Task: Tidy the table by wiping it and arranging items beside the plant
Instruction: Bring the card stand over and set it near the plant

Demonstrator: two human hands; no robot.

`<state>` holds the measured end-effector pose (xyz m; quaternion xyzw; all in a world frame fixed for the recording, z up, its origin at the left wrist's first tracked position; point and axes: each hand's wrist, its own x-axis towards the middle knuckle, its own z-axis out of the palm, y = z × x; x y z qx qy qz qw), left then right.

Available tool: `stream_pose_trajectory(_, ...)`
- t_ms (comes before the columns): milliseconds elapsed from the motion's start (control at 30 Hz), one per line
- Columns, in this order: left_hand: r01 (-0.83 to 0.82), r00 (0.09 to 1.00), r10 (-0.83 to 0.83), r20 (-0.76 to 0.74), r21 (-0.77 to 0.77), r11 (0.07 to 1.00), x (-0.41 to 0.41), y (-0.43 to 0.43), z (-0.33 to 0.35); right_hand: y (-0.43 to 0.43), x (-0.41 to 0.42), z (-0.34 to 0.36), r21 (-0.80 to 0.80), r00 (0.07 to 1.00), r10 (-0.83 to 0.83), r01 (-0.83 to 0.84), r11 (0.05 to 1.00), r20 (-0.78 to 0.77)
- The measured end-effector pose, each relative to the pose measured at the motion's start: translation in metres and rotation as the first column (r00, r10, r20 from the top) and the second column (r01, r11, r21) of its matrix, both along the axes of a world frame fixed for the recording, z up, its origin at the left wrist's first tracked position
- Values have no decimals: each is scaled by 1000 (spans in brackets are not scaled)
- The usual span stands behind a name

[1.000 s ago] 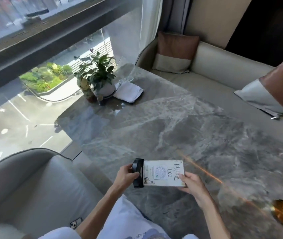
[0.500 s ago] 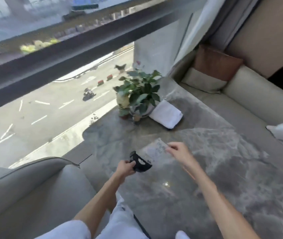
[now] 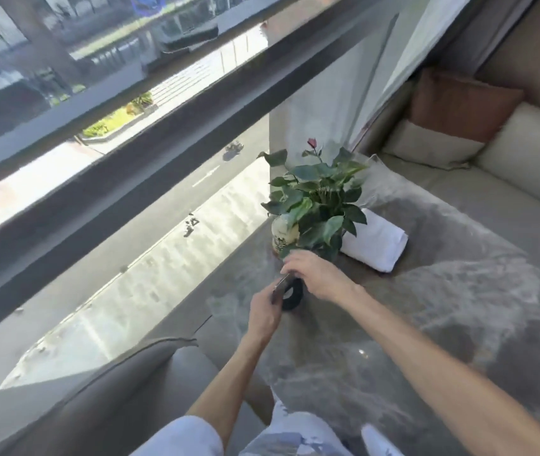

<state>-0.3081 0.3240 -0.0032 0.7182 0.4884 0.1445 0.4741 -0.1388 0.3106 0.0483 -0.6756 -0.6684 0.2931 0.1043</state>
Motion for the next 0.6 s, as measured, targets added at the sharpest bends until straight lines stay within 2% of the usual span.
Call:
stream_pose_trajectory(33,-2,1000,2,-8,32,999,0,1,-1,-10,-2,-8,80,987,-146,151,985,-66)
stream_pose_trajectory(67,3,1000,-2,-9,60,998,-1,1,-3,-22,-7,-16,143,930,-334,356,923,-154)
stream_pose_trajectory(100,11,1000,-11,-11,79,997,-1,1,-4,-35,-12,-27,150,803,-539,584,798,-256)
stream_pose_trajectory(133,14,1000,-13,-11,95,995,-1,0,-6,-48,-19,-38,84,623,-710,768,636,-329)
stream_pose_trajectory(167,6,1000,-5,-15,101,995,-1,0,-8,-58,-24,-49,-48,434,-828,876,479,-355)
stream_pose_trajectory(200,-5,1000,7,-21,111,994,-1,0,-10,-67,-30,-61,-220,289,-898,902,372,-331)
stream_pose_trajectory(267,-9,999,15,-42,136,991,0,-1,-17,-76,-42,-80,-548,137,-950,789,276,-281)
stream_pose_trajectory(300,1,998,8,-56,148,989,1,0,-19,-76,-48,-85,-660,44,-949,708,251,-313)
stream_pose_trajectory(367,29,997,-16,-75,169,985,3,2,-20,-67,-59,-87,-817,-249,-887,538,209,-390)
stream_pose_trajectory(433,42,997,-30,-77,171,984,2,5,-21,-54,-66,-85,-894,-477,-790,405,190,-384)
stream_pose_trajectory(500,37,997,-26,-66,169,985,1,4,-20,-43,-68,-84,-928,-602,-720,336,162,-344)
stream_pose_trajectory(600,-12,998,22,-63,152,988,1,1,-22,-34,-66,-86,-942,-657,-691,318,109,-301)
